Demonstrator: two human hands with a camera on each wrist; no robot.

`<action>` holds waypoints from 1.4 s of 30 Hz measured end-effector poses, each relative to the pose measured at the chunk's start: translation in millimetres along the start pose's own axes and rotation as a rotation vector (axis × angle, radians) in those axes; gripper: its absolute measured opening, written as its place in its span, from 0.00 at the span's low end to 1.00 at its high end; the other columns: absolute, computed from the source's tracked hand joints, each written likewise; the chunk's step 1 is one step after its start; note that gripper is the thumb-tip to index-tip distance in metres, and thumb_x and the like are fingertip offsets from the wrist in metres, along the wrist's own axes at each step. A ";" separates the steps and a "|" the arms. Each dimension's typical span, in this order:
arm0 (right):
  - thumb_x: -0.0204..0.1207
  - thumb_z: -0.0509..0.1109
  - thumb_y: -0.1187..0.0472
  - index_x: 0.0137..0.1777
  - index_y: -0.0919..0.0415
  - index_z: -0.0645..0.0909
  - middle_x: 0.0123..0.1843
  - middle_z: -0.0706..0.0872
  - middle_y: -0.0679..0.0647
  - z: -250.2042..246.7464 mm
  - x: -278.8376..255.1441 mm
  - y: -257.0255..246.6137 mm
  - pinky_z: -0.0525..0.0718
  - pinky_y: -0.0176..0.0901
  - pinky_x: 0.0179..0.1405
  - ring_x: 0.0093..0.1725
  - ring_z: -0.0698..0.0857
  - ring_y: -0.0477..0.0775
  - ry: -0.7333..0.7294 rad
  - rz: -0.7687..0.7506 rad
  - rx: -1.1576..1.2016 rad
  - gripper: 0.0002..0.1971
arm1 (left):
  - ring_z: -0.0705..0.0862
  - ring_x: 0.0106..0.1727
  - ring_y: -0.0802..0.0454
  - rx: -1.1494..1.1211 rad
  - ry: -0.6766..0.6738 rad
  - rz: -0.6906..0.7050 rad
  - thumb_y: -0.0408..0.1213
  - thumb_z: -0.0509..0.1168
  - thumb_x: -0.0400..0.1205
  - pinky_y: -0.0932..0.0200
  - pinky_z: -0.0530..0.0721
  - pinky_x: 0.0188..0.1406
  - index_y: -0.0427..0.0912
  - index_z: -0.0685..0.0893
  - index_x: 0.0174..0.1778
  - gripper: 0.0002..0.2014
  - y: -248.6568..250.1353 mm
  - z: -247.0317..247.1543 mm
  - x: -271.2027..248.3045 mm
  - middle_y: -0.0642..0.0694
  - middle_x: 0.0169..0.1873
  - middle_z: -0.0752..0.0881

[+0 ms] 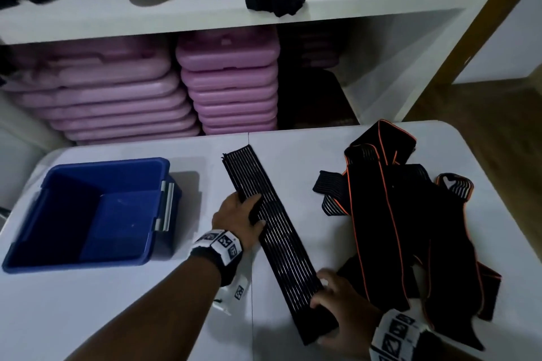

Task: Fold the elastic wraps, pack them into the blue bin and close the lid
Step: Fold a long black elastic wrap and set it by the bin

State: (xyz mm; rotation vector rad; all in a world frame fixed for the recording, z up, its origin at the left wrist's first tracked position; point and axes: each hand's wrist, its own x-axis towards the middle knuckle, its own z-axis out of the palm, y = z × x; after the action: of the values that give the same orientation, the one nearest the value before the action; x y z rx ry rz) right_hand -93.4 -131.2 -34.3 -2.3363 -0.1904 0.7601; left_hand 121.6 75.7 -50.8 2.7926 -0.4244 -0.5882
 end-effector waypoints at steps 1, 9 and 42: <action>0.70 0.72 0.40 0.65 0.49 0.76 0.81 0.49 0.46 -1.0 -0.1 0.2 0.63 0.41 0.77 0.81 0.57 0.48 -0.019 0.003 -0.007 0.25 | 0.61 0.82 0.45 0.008 0.004 0.013 0.62 0.61 0.79 0.49 0.64 0.80 0.66 0.59 0.81 0.34 3.4 5.2 -3.6 0.46 0.82 0.57; 0.73 0.71 0.36 0.68 0.49 0.75 0.81 0.49 0.48 1.4 -6.7 2.1 0.60 0.42 0.80 0.77 0.56 0.41 -0.051 -0.039 0.012 0.28 | 0.56 0.84 0.50 -0.166 -0.017 -0.029 0.53 0.62 0.84 0.45 0.53 0.84 0.56 0.69 0.78 0.26 7.1 5.9 7.0 0.52 0.85 0.53; 0.77 0.68 0.49 0.79 0.50 0.66 0.73 0.76 0.51 -107.6 159.4 -33.7 0.82 0.46 0.59 0.60 0.82 0.53 0.244 0.323 0.258 0.30 | 0.79 0.58 0.58 -0.741 0.019 0.012 0.34 0.70 0.81 0.67 0.73 0.57 0.48 0.75 0.68 0.20 0.2 -33.3 14.2 0.60 0.56 0.78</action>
State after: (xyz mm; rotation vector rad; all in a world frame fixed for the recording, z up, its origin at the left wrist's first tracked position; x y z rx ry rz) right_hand 100.7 -113.0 -22.4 -2.2088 0.3782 0.5998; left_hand 148.2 77.1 -26.2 2.0829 -0.1647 -0.5676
